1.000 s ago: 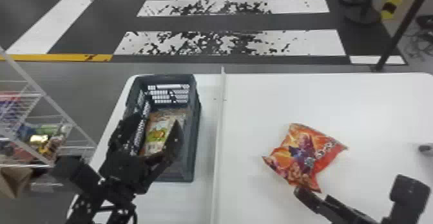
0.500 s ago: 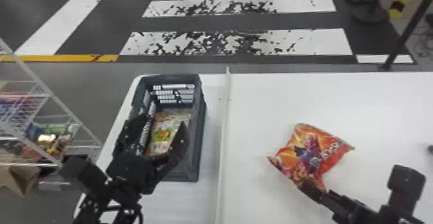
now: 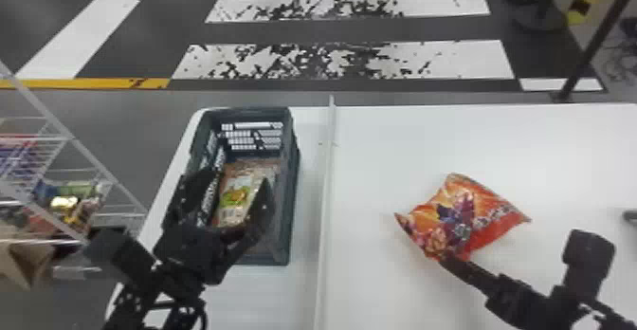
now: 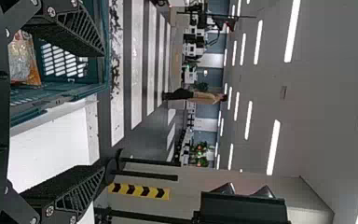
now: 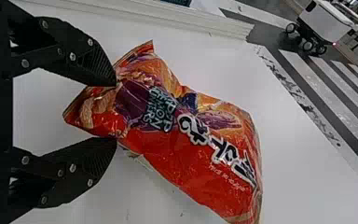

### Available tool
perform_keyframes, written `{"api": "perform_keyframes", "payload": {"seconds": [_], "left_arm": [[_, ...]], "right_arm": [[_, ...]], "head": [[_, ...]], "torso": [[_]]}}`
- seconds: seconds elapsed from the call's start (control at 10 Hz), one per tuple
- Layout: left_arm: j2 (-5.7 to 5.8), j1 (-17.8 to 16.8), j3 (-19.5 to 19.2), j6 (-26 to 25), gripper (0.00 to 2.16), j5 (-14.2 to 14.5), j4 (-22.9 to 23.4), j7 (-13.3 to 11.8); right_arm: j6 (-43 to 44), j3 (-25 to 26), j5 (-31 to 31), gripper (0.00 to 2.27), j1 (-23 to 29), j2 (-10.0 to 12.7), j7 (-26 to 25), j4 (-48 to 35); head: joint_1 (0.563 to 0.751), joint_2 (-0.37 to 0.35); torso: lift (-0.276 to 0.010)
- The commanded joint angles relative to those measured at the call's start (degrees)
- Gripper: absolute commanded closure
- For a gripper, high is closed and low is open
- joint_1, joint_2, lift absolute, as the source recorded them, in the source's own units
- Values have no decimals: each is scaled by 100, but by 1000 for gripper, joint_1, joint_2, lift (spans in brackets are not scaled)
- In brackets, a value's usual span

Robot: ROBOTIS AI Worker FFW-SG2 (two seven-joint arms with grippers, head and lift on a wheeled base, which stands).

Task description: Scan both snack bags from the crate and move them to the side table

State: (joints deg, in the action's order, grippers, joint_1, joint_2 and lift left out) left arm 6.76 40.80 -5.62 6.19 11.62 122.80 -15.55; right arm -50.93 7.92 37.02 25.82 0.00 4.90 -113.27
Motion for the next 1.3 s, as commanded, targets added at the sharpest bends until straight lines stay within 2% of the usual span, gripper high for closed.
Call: {"api": "perform_keyframes", "payload": {"seconds": [0.0, 0.3, 0.4, 0.6, 0.7, 0.8, 1.0, 1.2], "left_arm": [[1, -2, 0, 0, 147, 7, -19, 0], [1, -2, 0, 0, 147, 7, -37, 0], [1, -2, 0, -17, 147, 7, -37, 0], [36, -2, 0, 0, 147, 51, -28, 0], [45, -2, 0, 0, 147, 60, -28, 0], [45, -2, -9, 0, 147, 69, -46, 0], [63, -11, -9, 0, 147, 77, -63, 0], [63, -11, -27, 0, 147, 77, -63, 0]], "right_arm": [[-106, 113, 34, 2250, -24, 5, -68, 24], [-106, 395, 34, 2250, 28, 5, 72, -222], [-71, 430, -441, 2250, 55, 5, 81, -538], [-54, 606, -977, 2253, -121, 5, 55, -740], [-36, 597, -1443, 2253, -209, -211, 37, -846], [69, 412, -2146, 2253, -218, -519, 46, -1013], [491, -212, -3605, 2250, -147, -1275, 46, -1145], [1019, -1003, -5415, 2253, 20, -1890, 72, -1136]], "head": [[695, 131], [695, 106], [695, 94], [695, 38], [695, 20], [695, -14], [695, -91], [695, -121]], "torso": [[-75], [-75], [-75], [-75], [-75], [-75], [-75], [-75]]}}
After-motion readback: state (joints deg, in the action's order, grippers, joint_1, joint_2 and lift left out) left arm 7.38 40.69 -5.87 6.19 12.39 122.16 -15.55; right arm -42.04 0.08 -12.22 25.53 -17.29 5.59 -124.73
